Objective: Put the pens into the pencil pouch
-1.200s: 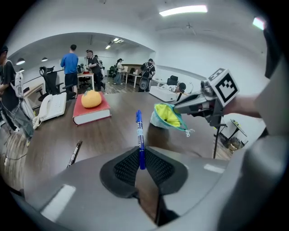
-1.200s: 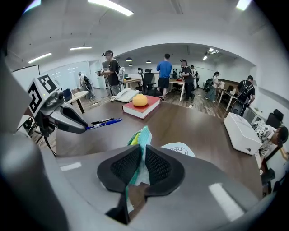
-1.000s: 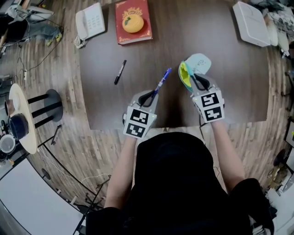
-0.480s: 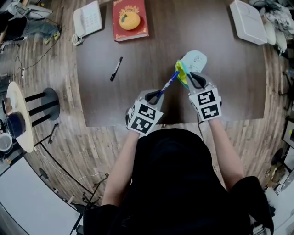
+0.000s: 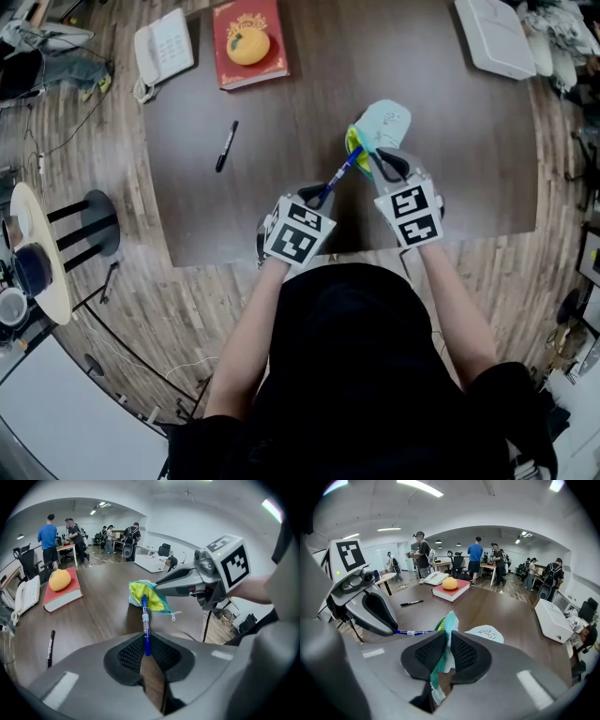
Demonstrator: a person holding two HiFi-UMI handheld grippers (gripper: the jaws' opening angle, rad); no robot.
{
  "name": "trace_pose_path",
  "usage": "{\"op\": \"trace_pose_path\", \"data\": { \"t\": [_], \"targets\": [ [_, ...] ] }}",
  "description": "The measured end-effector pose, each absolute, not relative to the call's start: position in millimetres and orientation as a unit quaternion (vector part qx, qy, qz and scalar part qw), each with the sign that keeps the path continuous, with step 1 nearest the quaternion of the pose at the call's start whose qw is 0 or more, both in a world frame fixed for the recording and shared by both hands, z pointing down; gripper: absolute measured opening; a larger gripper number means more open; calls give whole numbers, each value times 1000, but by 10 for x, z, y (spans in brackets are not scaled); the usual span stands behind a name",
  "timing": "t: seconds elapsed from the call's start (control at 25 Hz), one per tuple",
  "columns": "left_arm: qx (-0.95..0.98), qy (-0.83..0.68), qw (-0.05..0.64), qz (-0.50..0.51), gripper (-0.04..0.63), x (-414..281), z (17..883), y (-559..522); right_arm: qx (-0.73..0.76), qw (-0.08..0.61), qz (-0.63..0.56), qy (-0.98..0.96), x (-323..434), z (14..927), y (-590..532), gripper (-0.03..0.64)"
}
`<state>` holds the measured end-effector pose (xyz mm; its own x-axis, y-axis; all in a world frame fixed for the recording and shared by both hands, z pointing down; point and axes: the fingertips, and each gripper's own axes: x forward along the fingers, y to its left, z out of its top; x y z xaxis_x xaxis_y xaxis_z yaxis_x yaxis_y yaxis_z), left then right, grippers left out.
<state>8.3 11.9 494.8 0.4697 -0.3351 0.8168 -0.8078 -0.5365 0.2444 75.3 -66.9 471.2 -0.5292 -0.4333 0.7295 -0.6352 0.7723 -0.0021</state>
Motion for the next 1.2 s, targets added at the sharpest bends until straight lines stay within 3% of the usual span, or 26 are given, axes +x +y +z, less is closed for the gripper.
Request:
{"op": "trace_pose_path", "data": {
  "t": [1.2],
  "targets": [
    [785, -323, 370, 377, 34, 384, 5201, -309, 306, 375, 163, -860, 684, 4756, -576, 48]
  ]
}}
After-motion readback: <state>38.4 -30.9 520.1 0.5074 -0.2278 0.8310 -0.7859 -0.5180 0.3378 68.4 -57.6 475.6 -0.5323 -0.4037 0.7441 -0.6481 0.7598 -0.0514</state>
